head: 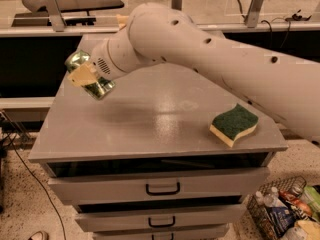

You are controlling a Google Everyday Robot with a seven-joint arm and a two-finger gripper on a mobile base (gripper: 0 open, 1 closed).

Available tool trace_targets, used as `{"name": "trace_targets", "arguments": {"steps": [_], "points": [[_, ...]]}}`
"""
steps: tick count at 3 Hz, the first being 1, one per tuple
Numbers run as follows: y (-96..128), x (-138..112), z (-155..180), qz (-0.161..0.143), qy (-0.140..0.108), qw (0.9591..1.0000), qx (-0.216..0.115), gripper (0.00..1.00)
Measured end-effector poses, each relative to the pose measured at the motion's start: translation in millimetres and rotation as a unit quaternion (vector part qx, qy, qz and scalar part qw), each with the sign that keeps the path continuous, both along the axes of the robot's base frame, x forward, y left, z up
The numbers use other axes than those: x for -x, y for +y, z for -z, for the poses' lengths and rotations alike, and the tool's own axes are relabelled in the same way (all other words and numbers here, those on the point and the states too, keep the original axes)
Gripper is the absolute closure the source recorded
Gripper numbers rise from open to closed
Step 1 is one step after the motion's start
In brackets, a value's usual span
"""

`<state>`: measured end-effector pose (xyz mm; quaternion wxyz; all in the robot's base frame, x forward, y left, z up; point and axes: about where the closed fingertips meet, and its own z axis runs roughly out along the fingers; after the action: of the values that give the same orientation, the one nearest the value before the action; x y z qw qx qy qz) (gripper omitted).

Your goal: Place green can upright

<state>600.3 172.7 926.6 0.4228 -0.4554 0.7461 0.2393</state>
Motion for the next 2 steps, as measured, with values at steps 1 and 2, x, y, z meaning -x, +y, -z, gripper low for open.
{"name": "trace_targets", "arguments": {"steps": [1,2], "points": [[18,-8,-18,-0.015,-0.054,0.996,-0.069,1.0],[28,-3,-26,-0.026,-0.075,0.9943,-0.07,1.0]]}}
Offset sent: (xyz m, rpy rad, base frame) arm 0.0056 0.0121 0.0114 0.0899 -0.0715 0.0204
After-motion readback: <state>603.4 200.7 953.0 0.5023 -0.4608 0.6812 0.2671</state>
